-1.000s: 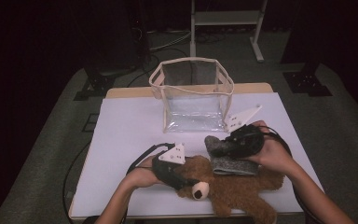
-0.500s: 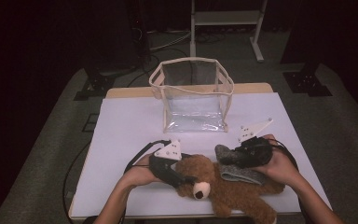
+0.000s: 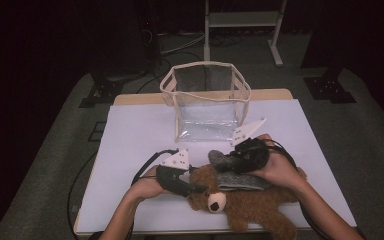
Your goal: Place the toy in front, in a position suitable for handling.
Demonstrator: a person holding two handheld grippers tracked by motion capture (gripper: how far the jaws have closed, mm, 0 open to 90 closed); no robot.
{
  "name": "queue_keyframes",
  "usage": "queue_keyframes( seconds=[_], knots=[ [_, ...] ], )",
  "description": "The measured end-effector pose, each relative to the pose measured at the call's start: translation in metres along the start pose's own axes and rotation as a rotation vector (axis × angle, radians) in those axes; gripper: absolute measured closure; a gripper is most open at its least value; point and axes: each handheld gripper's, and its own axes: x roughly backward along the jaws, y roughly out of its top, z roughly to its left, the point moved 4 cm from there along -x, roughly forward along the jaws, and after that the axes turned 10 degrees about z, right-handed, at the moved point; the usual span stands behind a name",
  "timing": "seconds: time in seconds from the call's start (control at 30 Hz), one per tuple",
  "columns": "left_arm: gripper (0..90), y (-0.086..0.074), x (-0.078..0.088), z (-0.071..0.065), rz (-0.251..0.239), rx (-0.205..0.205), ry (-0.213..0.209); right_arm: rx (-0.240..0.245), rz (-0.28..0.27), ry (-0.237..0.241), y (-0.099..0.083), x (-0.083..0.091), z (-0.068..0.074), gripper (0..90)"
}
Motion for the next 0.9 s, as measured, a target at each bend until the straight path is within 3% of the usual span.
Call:
queue_keyframes(
  seconds=[0.13, 0.27, 0.67, 0.9],
  knots=[
    [44.8, 0.0, 0.0, -0.002, -0.001, -0.006, 0.0, 0.049, 0.025, 0.024, 0.02, -0.018, 0.008, 70.2],
    [44.3, -0.001, -0.001, -0.002, 0.008, -0.011, 0.005, 0.054, 0.098, 0.005, 0.015, -0.029, 0.007, 70.0],
    [43.8, 0.0, -0.001, -0.003, 0.019, -0.015, 0.01, -0.026, 0.139, -0.047, -0.029, -0.004, -0.004, 69.8],
    [43.1, 0.0, -0.001, -0.003, 0.023, -0.018, 0.01, -0.03, 0.125, -0.079, -0.043, 0.012, -0.004, 69.6]
  ],
)
